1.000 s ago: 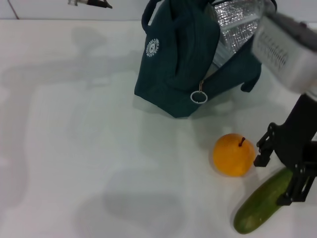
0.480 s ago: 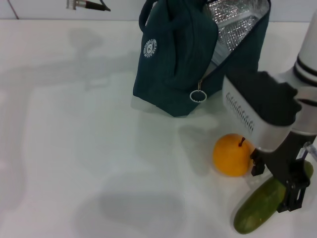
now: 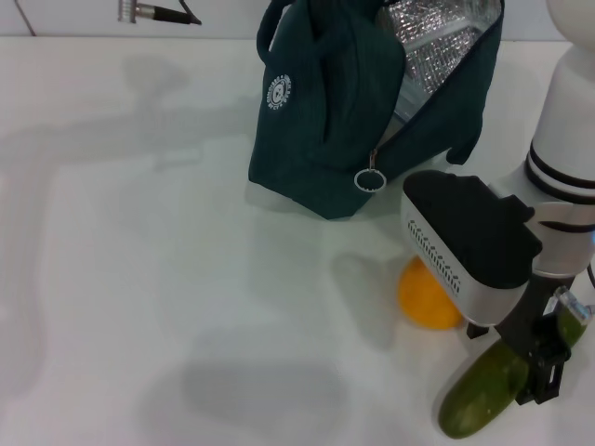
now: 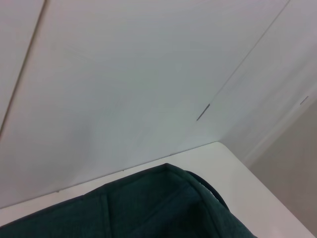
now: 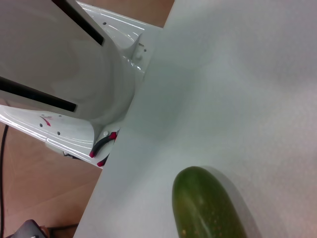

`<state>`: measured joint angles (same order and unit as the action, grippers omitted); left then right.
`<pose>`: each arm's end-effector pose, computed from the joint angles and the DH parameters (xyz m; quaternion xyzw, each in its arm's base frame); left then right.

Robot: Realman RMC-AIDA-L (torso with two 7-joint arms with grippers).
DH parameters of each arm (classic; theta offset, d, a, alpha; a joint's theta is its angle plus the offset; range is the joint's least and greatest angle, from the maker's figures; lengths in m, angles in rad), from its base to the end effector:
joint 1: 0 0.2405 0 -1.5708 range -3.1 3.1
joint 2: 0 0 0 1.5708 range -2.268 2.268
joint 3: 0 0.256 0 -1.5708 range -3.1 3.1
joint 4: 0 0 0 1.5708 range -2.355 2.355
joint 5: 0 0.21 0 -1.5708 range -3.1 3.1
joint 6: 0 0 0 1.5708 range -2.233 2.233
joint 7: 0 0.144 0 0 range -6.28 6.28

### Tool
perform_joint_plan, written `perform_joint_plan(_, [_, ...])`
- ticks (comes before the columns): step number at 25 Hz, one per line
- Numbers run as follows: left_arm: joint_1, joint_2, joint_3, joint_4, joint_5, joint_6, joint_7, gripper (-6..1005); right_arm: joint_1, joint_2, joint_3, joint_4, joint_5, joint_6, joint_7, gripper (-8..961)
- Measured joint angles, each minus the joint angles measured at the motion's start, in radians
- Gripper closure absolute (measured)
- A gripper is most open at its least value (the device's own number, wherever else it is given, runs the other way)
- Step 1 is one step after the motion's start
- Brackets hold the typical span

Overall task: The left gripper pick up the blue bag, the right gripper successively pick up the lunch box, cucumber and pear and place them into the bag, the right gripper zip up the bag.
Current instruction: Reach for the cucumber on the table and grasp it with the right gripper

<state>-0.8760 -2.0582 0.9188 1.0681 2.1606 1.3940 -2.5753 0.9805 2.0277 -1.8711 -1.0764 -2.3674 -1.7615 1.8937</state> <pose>-0.0929 0.4320 0.0426 -0.8788 -0.4201 -0.1830 0.1329 0.1190 0.3187 -0.0646 0.9028 0.1714 0.3592 0.1631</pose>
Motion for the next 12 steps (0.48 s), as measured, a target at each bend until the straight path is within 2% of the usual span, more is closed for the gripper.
perform_joint_plan(7, [0.0,0.001,0.0,0.0,0.0,0.0,0.0,963,-0.01,0.0,-0.068,-0.002,0.005,0.021,0.026,81])
perform_joint_plan(12, [-0.001,0.0,0.001,-0.001,0.0,0.002,0.0,964,-0.013,0.0,-0.075,-0.007,0.005,0.023,0.039,82])
